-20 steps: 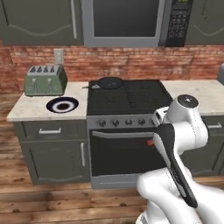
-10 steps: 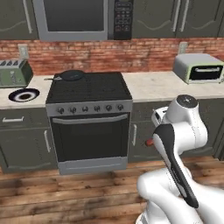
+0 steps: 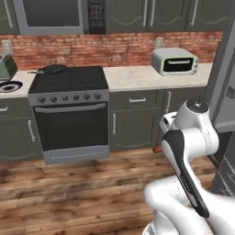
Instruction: Place the cold items (mushroom and lime) from the fridge in one tupperware on the dining counter. Place the warm items (kebab skewer and hot dog) in the stove area in another tupperware.
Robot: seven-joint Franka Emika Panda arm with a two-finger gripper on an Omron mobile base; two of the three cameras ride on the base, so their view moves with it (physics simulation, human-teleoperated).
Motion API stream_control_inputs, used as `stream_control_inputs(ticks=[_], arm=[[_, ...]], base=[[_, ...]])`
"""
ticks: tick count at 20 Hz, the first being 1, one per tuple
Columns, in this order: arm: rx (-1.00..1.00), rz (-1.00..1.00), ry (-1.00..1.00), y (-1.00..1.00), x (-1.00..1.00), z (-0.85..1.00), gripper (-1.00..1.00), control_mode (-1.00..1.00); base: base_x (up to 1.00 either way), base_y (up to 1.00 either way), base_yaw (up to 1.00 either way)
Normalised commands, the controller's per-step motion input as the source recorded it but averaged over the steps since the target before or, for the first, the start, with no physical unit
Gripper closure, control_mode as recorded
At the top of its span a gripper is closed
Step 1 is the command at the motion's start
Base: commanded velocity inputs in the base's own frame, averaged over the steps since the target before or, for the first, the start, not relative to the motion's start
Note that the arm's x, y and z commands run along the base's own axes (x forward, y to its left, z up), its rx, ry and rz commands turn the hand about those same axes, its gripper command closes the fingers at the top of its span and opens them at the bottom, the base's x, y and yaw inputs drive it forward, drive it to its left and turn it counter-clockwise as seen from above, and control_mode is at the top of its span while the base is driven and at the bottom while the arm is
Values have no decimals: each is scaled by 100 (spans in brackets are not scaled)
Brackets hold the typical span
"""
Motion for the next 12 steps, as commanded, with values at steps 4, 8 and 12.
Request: stream_control_inputs(ticks=[4, 8, 12], arm=[[0, 0, 0, 0, 0, 0, 100, 100], [0, 0, 0, 0, 0, 0, 100, 100], [0, 0, 0, 0, 0, 0, 100, 100]], base=[[-100, -23, -7], [-100, -17, -8], [-100, -14, -6]])
